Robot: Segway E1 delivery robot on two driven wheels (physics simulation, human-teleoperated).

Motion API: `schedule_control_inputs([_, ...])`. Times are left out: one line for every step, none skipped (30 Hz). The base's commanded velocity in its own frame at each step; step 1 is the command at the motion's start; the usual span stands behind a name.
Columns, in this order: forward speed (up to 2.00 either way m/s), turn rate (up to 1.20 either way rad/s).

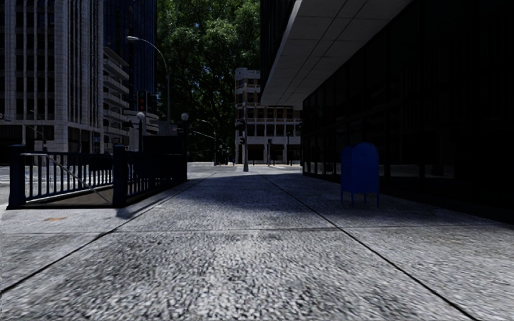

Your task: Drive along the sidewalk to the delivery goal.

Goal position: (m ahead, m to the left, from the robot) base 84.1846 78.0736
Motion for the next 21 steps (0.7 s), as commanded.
schedule_control_inputs([2.0, 0.0])
schedule_control_inputs([2.0, 0.0])
schedule_control_inputs([2.0, 0.0])
schedule_control_inputs([2.0, 0.0])
schedule_control_inputs([2.0, 0.0])
schedule_control_inputs([2.0, 0.0])
schedule_control_inputs([2.0, 0.0])
schedule_control_inputs([2.0, 0.0])
schedule_control_inputs([2.0, 0.0])
schedule_control_inputs([2.0, 0.0])
schedule_control_inputs([2.0, 0.0])
schedule_control_inputs([2.0, 0.0])
schedule_control_inputs([2.0, 0.0])
schedule_control_inputs([2.0, 0.0])
schedule_control_inputs([2.0, 0.0])
schedule_control_inputs([2.0, 0.0])
schedule_control_inputs([2.0, 0.0])
schedule_control_inputs([2.0, 0.0])
schedule_control_inputs([2.0, 0.0])
schedule_control_inputs([2.0, 0.0])
schedule_control_inputs([2.0, 0.0])
